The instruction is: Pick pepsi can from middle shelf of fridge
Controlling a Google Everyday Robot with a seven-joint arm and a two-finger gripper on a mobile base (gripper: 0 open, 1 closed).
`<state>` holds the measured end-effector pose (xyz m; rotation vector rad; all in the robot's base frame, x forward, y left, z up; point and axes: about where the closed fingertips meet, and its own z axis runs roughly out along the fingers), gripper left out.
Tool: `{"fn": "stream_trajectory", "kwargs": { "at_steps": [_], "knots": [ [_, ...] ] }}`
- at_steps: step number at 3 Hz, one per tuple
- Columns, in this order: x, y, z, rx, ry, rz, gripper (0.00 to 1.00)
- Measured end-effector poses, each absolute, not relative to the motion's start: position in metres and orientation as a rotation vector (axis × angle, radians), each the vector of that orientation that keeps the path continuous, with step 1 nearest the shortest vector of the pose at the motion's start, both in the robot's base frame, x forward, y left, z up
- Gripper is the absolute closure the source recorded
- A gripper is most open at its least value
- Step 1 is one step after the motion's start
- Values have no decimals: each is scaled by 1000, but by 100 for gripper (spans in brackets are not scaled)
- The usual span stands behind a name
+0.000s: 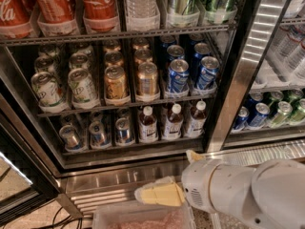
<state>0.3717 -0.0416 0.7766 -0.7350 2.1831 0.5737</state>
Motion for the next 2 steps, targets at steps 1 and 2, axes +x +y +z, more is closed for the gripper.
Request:
{"fn": "stream_trajectory", "kwargs": {
  "at_steps": [1, 2],
  "knots": [
    [409, -44, 792, -560, 2112, 523, 0],
    [421, -55, 796, -515, 2095, 458, 0]
  ]
}}
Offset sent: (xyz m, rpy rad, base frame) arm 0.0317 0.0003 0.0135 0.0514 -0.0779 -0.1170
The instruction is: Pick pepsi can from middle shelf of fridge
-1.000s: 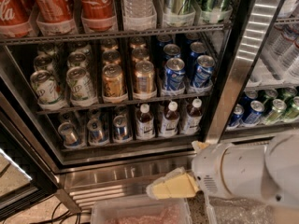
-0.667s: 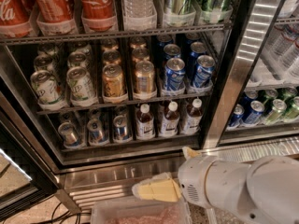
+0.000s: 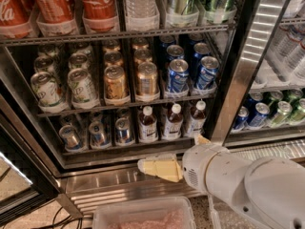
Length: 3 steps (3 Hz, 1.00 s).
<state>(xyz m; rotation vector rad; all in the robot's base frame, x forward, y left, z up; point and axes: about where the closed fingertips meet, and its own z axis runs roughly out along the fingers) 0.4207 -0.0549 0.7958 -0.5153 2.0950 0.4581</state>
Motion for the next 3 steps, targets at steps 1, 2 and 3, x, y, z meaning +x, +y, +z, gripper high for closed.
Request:
{"fn": "stream_trajectory", "kwargs": {
  "at_steps": [1, 2, 3],
  "knots": [
    [421, -55, 796, -515, 2095, 458, 0],
    [440, -67, 794, -429, 2065, 430, 0],
    [477, -84, 792, -299, 2000, 397, 0]
  ]
}}
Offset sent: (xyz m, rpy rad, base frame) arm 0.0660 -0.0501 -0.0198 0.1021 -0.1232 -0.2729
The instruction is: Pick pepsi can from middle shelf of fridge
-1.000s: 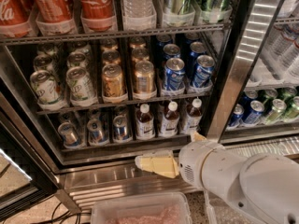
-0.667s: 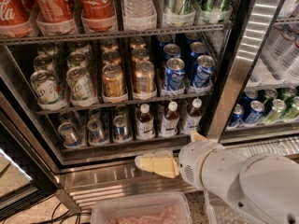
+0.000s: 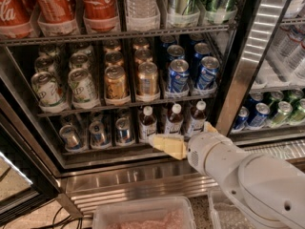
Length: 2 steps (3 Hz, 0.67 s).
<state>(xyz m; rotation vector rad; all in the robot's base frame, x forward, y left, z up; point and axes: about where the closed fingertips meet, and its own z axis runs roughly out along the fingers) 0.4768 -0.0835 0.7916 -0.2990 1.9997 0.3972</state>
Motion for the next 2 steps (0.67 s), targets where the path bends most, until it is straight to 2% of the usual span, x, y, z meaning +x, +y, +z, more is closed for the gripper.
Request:
{"fn": "stream_trajectory", "kwargs": {
  "at_steps": [2],
  "knots": [
    [542, -113, 783, -125, 1869, 341, 0]
  ]
}}
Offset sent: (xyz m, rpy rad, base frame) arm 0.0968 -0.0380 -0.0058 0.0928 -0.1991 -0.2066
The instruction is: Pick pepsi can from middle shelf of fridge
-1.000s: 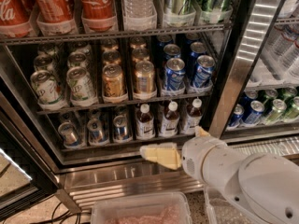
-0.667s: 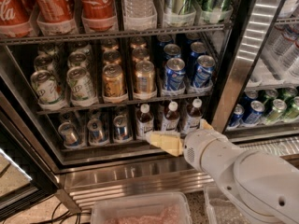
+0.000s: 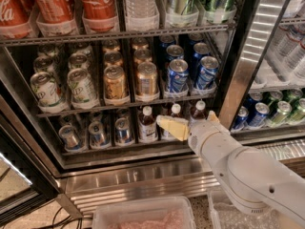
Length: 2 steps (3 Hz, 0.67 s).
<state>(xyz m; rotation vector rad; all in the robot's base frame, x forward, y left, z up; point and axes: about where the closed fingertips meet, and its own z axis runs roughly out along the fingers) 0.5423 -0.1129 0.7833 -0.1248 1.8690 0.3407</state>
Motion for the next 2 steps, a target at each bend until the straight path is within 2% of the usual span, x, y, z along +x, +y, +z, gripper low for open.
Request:
{"fn": "stream_trajectory", "kwargs": {
  "at_steps": [2],
  "knots": [
    [553, -117, 787, -102, 1838, 337, 0]
  ]
}}
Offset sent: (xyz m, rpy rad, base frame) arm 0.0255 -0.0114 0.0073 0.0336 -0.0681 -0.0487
